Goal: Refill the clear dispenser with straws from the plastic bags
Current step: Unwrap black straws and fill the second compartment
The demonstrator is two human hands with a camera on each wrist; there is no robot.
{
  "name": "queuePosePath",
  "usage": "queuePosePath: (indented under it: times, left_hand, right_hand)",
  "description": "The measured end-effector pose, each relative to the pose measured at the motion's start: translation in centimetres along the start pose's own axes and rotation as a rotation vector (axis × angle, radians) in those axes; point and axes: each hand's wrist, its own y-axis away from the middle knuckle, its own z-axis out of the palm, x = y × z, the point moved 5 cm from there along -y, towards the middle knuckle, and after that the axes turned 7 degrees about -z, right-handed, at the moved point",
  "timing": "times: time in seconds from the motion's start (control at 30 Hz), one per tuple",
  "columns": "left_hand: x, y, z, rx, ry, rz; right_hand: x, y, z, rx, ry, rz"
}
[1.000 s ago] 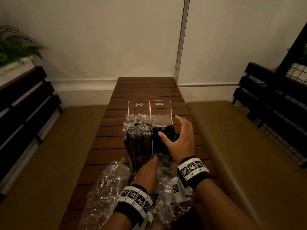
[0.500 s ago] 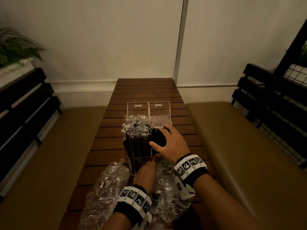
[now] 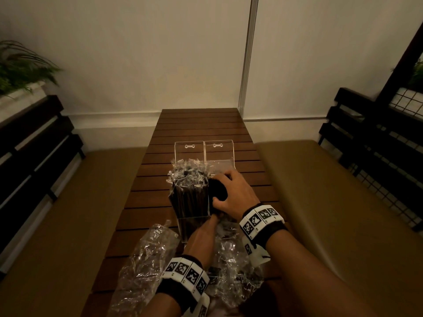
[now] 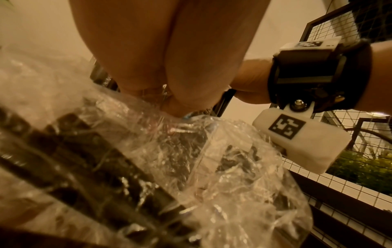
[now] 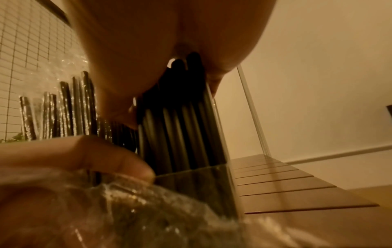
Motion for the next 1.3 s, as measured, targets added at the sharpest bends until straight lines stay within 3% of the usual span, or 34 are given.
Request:
queuePosePath:
  times: [0.13,0.3,0.43,0.6,0.77,0.87,1.0,1.2,1.3]
  left_hand:
    - [-0.5,-0.3,0.3,-0.008,0.006,-0.015]
    - [-0.3,-0.5,0.4,-0.012,-0.025,-0.012]
    - [-0.4,-0.4,0.3,0.019,0.02,-0.014]
    - [-0.3,0.4,0.1,0.026,0.11,0.006]
    - [0.0,0.8,-0.2,0.099,0.142,-0.006]
    - [-0.1,1.4,-0.3,0.102,0.198,-0.009]
    - [-0.7,3.0,-1.0,0.148,0.27,-0.006]
    - [-3.5,6.7,-3.2,0.518,0.348,-0.158]
    - [-6.0,8.1,-2.5,0.538,0.28,-0.327]
  right_hand:
    - [-0.3,-0.4,-0.7,0.131,0.075,-0.025]
    - [-0.5,0.3,0.8,-0.015,0.127,-0.058]
    - [-0.1,0.4,-0.5,0.116,-0.007,-0.012]
    - [1.1,2.2,-3.4,0.369,-0.139,0.165]
    - [0.8,6.9,-5.3,0.429,-0.207,0.278]
    - [-0.5,9.5,-4.5,0.327,-0.315,0.279]
    - [-1.6,11.7,-1.1,0.054,-0.333,0.235]
    - [-1.3,13.8,3.0,-0.194,-0.255,0.176]
    - [-1.8,14.0,4.0,-0.296,-0.218,0.166]
